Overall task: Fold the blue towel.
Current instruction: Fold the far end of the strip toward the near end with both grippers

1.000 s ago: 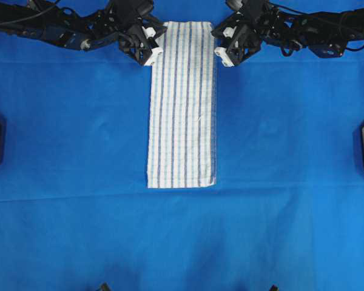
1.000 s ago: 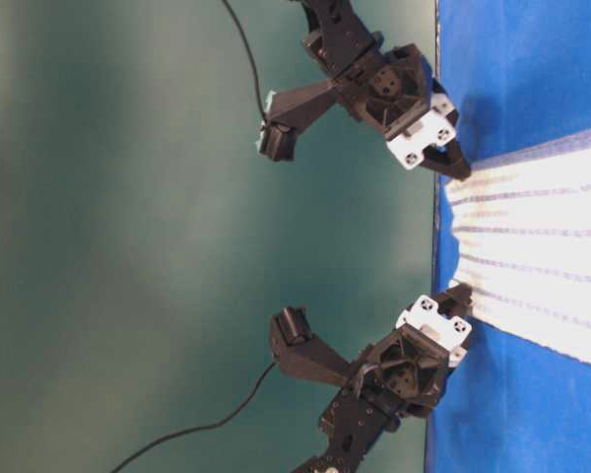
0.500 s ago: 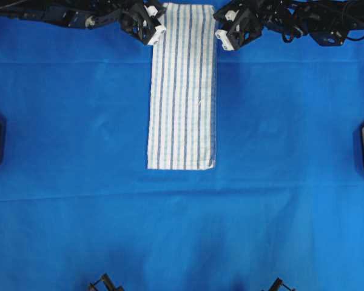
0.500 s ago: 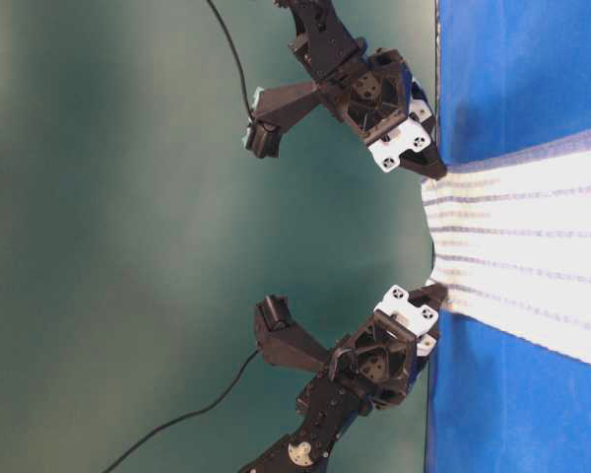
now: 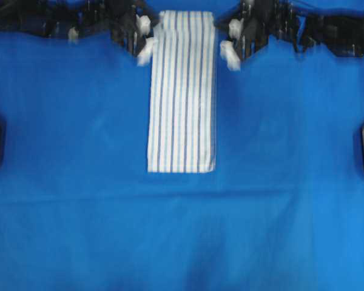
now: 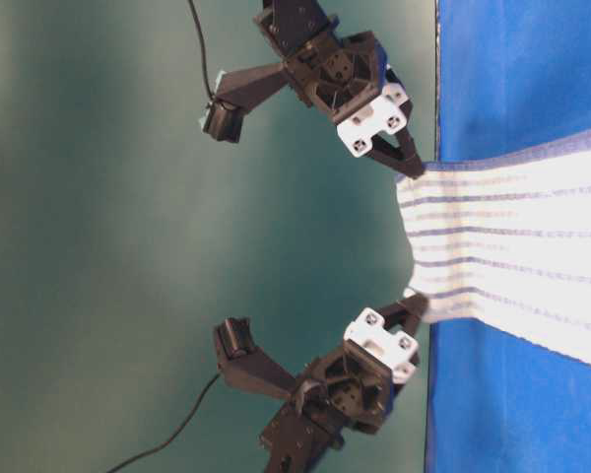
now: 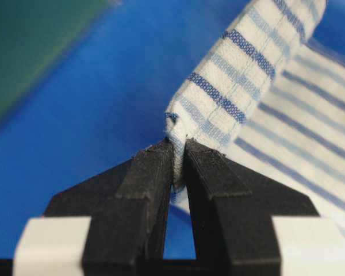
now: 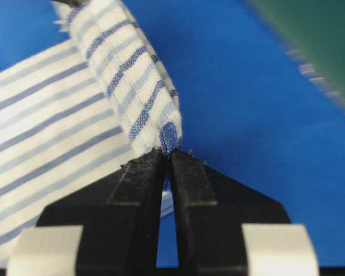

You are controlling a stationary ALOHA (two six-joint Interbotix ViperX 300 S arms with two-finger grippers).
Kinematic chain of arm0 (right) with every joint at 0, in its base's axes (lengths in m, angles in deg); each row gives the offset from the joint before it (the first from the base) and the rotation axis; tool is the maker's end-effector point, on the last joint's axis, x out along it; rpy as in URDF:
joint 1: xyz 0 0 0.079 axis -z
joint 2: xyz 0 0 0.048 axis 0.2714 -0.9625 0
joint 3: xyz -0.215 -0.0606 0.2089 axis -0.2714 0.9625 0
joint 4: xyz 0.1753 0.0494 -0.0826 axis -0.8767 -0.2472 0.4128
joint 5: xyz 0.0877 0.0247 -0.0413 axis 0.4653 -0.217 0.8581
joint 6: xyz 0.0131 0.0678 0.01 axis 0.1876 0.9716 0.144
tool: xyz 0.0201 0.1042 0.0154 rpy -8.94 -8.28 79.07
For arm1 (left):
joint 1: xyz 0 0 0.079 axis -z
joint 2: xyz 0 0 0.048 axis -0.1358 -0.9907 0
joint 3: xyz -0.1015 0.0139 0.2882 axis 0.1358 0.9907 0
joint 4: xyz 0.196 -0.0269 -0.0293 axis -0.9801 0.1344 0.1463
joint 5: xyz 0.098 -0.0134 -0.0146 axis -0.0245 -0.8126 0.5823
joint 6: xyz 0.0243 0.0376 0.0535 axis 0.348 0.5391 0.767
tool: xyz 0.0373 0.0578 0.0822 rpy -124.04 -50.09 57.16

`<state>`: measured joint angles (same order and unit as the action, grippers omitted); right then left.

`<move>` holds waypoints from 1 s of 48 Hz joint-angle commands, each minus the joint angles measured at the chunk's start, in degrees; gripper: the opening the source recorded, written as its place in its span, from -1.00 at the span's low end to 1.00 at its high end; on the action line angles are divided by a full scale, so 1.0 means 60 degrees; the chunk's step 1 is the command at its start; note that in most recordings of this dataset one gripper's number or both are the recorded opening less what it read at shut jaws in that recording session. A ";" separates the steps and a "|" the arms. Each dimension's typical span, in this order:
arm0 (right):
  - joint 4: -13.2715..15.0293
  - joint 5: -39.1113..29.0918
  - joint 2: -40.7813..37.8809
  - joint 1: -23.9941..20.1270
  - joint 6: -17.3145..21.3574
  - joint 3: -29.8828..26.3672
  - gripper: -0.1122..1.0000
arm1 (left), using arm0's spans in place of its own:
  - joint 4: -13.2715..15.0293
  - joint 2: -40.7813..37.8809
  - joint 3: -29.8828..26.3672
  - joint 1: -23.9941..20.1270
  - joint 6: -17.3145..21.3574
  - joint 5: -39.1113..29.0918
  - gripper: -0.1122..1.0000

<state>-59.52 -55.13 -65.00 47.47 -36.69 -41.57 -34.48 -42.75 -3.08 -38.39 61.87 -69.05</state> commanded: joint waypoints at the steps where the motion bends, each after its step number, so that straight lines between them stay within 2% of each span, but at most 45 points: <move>1: -0.0073 0.0103 0.0454 -0.0425 0.0015 0.0146 -0.69 | 0.0000 0.0469 0.0352 0.0513 0.0015 0.0249 -0.69; 16: -0.0469 0.0088 0.0879 -0.2139 0.0029 0.0923 -0.69 | 0.0015 0.0908 0.1523 0.2358 -0.0161 0.0542 -0.69; 31: -0.0937 0.0088 0.0981 -0.3691 0.0029 0.1274 -0.69 | 0.0059 0.1040 0.1729 0.4219 -0.0527 0.0454 -0.69; 39: -0.1172 0.0103 0.0967 -0.4277 0.0029 0.1318 -0.69 | 0.0044 0.1230 0.1699 0.4717 -0.0864 0.0249 -0.69; 48: -0.1304 0.0103 0.0967 -0.4717 0.0029 0.1348 -0.69 | 0.0059 0.1450 0.1743 0.5127 -0.0908 -0.0205 -0.69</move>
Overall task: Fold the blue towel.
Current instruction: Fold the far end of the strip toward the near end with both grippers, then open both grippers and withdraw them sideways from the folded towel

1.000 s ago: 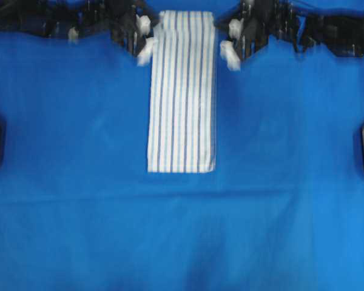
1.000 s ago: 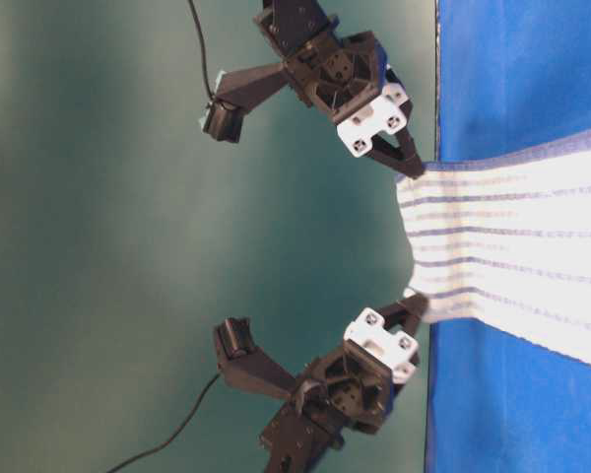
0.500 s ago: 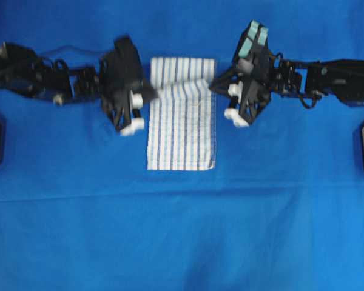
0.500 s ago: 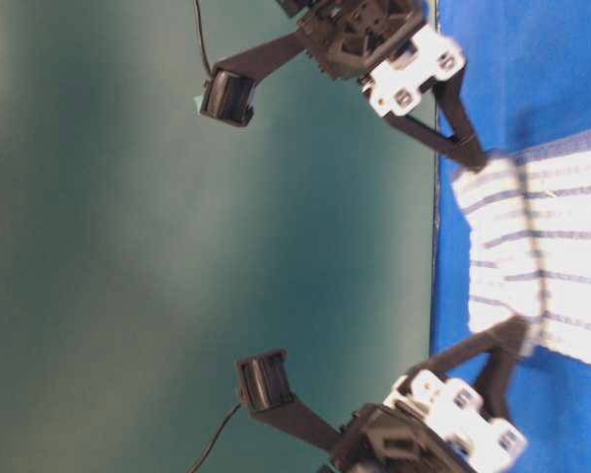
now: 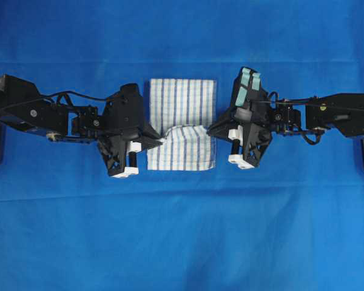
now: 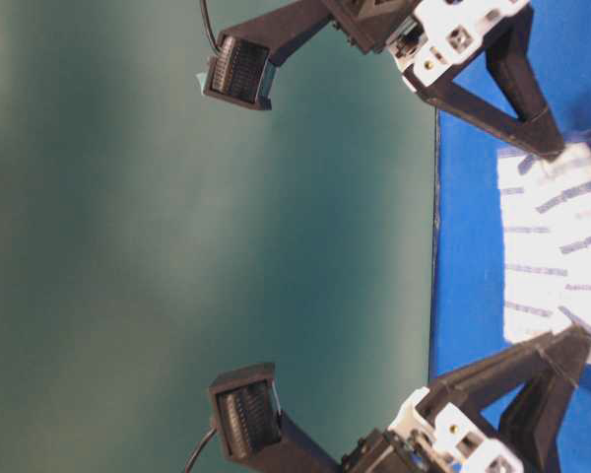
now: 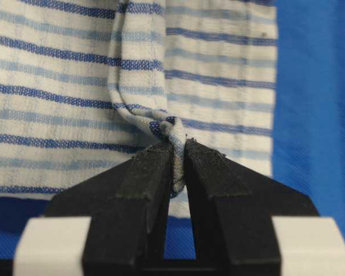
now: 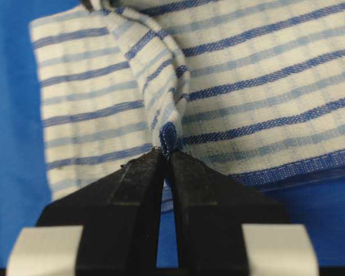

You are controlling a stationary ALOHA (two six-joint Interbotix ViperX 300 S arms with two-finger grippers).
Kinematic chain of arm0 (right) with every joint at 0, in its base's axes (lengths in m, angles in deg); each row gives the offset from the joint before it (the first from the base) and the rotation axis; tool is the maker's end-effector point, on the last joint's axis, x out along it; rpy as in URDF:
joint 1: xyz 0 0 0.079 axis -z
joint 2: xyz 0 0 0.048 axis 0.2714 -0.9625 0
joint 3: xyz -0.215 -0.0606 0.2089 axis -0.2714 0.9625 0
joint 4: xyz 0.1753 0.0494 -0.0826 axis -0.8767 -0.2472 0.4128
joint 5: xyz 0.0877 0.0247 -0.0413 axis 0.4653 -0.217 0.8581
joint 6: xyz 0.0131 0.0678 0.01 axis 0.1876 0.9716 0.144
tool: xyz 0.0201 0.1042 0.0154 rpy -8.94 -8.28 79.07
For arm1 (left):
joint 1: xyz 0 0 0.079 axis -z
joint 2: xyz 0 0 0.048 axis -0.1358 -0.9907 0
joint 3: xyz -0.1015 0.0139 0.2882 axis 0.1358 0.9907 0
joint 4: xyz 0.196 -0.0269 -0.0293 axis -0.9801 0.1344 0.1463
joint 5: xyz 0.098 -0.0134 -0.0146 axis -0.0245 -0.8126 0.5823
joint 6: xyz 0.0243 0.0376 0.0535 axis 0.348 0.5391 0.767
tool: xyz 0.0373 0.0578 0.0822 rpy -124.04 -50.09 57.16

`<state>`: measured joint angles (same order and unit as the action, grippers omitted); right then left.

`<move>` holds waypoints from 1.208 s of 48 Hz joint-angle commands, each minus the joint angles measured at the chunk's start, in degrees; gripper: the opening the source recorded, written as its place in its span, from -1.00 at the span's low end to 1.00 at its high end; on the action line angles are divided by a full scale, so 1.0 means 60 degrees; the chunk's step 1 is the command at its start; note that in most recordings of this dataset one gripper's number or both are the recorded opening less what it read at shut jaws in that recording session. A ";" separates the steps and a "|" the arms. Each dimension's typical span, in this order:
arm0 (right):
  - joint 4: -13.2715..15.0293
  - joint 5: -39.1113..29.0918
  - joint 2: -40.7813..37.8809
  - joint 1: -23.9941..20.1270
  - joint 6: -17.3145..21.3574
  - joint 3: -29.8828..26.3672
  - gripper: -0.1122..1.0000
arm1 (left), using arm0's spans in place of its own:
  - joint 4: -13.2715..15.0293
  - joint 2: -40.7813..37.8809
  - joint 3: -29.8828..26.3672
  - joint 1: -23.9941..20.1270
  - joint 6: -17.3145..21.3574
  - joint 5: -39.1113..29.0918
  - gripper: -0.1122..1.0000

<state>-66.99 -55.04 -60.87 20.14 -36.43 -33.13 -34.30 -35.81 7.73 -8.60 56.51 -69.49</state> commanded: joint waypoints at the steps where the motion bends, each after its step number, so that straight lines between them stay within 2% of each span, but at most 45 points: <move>1: -0.0059 0.0103 0.0278 -0.0205 -0.0015 -0.0059 -0.69 | 0.0015 0.0308 -0.0044 0.0190 -0.0015 -0.0190 -0.69; 17: -0.0088 0.0000 0.0234 -0.0659 0.0000 -0.0059 -0.69 | 0.0015 0.0264 -0.0059 0.0396 -0.0015 -0.0337 -0.69; 32: -0.0249 -0.0015 0.0176 -0.0674 0.0000 -0.0161 -0.69 | 0.0015 0.0264 -0.0029 0.0381 0.0029 -0.0337 -0.67; 38: -0.0410 -0.0015 0.0161 -0.0688 0.0000 -0.0205 -0.62 | 0.0029 0.0278 0.0000 0.0352 0.0029 -0.0337 -0.34; 44: -0.0498 -0.0059 0.0220 -0.0791 0.0000 -0.0264 0.06 | 0.0015 0.0410 0.0073 0.0352 0.0117 -0.0454 0.10; 47: -0.0498 -0.0176 0.0366 -0.0820 0.0000 -0.0322 0.31 | 0.0015 0.0615 0.0073 0.0352 0.0146 -0.0703 0.28; 51: -0.0498 -0.0542 0.0762 -0.0850 -0.0015 -0.0366 0.26 | 0.0000 0.1099 0.0073 0.0337 0.0176 -0.1230 0.42; 58: -0.0454 -0.1597 0.2007 -0.0850 -0.0117 -0.0352 0.18 | -0.0015 0.2300 0.0146 0.0352 0.0205 -0.2065 0.42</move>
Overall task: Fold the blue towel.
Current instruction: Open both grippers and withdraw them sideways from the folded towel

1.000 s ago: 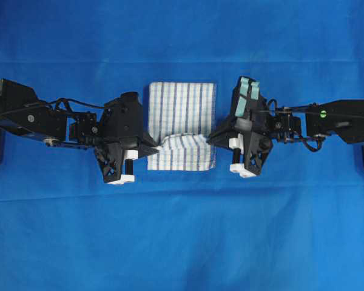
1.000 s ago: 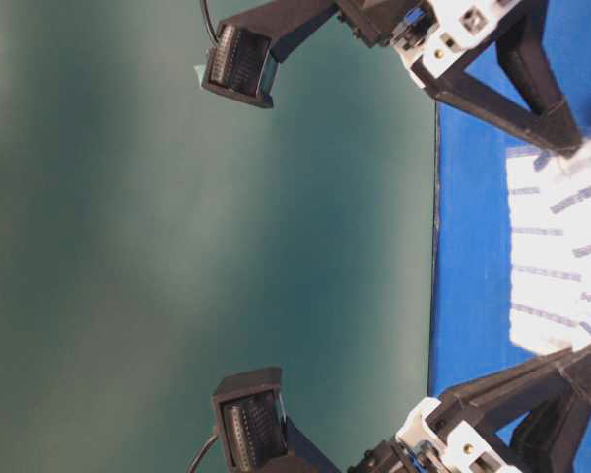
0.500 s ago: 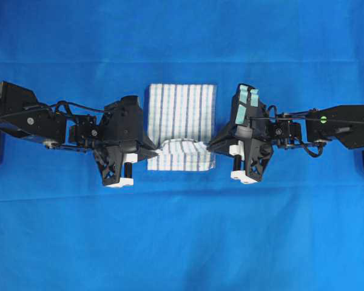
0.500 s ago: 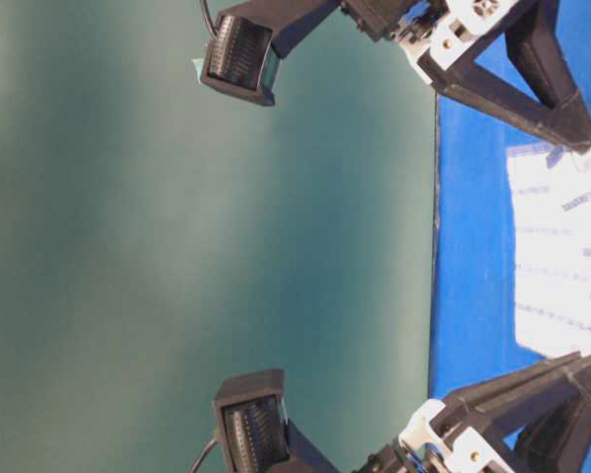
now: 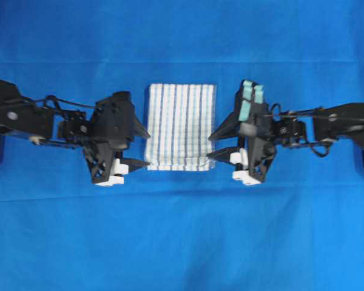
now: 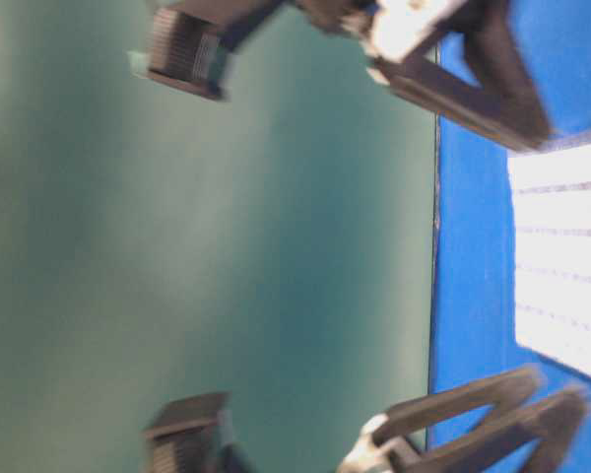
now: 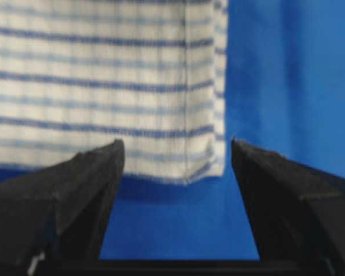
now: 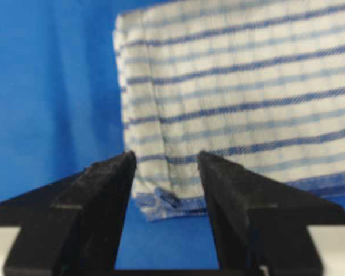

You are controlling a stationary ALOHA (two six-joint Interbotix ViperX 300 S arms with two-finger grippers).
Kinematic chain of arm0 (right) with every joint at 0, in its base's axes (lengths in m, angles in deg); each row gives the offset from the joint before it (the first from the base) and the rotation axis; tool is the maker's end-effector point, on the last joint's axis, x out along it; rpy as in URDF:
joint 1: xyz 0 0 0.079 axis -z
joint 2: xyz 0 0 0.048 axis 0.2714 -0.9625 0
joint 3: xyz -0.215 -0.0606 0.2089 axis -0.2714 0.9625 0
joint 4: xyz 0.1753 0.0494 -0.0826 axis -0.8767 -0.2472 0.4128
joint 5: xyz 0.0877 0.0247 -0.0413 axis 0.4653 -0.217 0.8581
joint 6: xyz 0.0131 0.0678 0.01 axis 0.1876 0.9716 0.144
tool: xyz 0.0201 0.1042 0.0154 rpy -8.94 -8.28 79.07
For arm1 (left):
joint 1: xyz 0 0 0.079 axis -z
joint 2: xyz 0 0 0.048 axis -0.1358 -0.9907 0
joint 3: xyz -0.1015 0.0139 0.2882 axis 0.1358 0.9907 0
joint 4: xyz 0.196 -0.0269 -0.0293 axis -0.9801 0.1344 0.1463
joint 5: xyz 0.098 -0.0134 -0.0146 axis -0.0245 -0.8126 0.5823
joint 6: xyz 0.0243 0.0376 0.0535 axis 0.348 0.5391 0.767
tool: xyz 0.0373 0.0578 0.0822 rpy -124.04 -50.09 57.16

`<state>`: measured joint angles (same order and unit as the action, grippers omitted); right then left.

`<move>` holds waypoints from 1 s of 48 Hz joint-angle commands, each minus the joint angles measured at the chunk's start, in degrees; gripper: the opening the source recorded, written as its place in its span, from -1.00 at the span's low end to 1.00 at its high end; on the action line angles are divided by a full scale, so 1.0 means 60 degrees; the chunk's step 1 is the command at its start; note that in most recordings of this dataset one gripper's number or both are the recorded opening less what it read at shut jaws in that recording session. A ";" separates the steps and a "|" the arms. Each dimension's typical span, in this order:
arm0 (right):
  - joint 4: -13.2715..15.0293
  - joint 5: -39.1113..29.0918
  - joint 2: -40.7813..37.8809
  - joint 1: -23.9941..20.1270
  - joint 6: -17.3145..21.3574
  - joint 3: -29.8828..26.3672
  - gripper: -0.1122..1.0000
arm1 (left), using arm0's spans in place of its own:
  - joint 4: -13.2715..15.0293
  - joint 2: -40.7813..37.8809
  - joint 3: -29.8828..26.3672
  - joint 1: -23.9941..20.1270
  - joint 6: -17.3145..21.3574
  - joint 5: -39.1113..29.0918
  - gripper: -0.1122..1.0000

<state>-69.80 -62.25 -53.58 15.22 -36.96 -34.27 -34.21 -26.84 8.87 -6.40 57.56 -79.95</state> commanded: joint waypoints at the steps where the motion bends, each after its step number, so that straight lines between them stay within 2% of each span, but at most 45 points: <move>1: 0.0029 -0.0527 0.0996 -0.0029 -0.0044 -0.0146 0.18 | -0.0029 0.1011 -0.0015 -0.0015 0.0029 -0.0425 0.42; 12: 0.0366 -0.1758 0.3442 -0.0029 -0.0073 0.0146 0.18 | -0.0029 0.3589 0.0688 -0.0015 0.0029 -0.0674 0.42; 24: 0.1099 -0.2139 0.6079 0.0029 -0.0073 0.0996 0.18 | -0.0044 0.6636 0.1816 -0.0015 0.0103 -0.0645 0.42; 31: 0.1597 -0.2446 0.7485 0.0044 -0.0073 0.1479 0.18 | -0.0044 0.8027 0.2329 -0.0015 0.0352 -0.0703 0.42; 37: 0.1831 -0.2505 0.8379 0.0044 -0.0073 0.1948 0.18 | -0.0059 0.9023 0.2754 -0.0015 0.0630 -0.0747 0.42; 48: 0.1875 -0.2285 0.9331 0.0059 -0.0073 0.3032 0.18 | -0.0059 1.0371 0.3618 -0.0117 0.0703 -0.0806 0.42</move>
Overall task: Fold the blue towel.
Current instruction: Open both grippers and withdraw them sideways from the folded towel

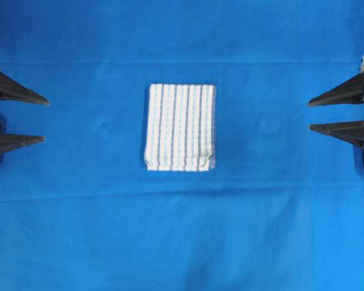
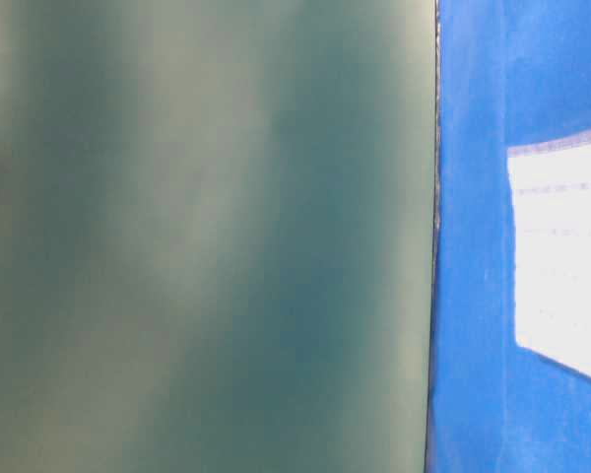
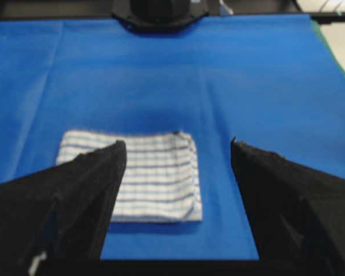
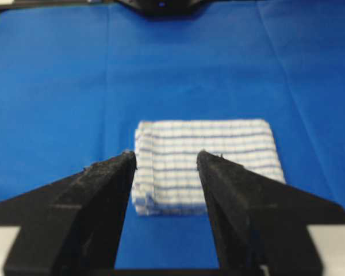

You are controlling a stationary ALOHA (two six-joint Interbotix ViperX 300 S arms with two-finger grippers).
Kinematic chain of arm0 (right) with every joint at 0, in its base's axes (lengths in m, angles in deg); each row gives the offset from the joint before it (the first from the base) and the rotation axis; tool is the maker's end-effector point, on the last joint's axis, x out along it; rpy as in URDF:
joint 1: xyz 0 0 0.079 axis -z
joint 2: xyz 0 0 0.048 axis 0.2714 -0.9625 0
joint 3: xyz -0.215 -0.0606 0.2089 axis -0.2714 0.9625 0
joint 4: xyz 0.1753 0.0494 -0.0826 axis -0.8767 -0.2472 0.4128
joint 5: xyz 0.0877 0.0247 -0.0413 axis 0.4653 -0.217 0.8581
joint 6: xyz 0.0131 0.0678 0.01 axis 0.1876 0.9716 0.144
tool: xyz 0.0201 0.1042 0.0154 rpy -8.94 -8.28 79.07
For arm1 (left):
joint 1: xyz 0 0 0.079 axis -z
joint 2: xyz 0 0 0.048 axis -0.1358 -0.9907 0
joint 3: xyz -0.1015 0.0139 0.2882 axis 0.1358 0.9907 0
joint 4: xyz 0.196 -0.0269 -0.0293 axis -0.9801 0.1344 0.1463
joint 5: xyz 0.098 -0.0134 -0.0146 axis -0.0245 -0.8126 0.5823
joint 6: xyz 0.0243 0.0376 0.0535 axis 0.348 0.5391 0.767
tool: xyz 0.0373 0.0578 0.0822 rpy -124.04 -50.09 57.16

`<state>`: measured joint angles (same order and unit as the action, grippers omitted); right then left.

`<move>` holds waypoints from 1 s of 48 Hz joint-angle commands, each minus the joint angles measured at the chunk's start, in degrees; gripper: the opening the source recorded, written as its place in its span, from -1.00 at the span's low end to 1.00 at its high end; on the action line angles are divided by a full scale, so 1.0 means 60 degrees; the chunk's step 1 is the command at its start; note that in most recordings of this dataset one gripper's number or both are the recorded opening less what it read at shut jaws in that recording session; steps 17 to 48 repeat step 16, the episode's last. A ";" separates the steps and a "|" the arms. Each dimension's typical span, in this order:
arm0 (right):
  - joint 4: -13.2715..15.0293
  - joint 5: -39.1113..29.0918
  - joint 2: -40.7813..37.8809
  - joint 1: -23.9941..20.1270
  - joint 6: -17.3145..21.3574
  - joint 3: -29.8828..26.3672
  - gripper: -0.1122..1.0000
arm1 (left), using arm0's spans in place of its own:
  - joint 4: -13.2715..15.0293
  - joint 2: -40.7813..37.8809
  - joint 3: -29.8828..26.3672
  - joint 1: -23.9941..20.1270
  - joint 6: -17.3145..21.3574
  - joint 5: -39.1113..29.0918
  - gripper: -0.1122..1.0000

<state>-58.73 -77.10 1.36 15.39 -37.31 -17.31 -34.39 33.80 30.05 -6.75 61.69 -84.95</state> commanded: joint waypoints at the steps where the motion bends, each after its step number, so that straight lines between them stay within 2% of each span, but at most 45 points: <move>1: 0.0029 0.0264 0.0220 0.0029 -0.0015 0.0308 0.18 | -0.0029 0.0337 0.0161 -0.0059 0.0015 0.0029 0.42; 16: 0.0000 0.1436 0.0293 0.0190 0.0000 0.1567 0.18 | 0.0015 0.0981 0.1230 -0.0073 -0.0088 0.0176 0.42; 48: 0.0000 0.1436 0.0293 0.0190 0.0000 0.1567 0.18 | 0.0015 0.0981 0.1230 -0.0073 -0.0088 0.0176 0.42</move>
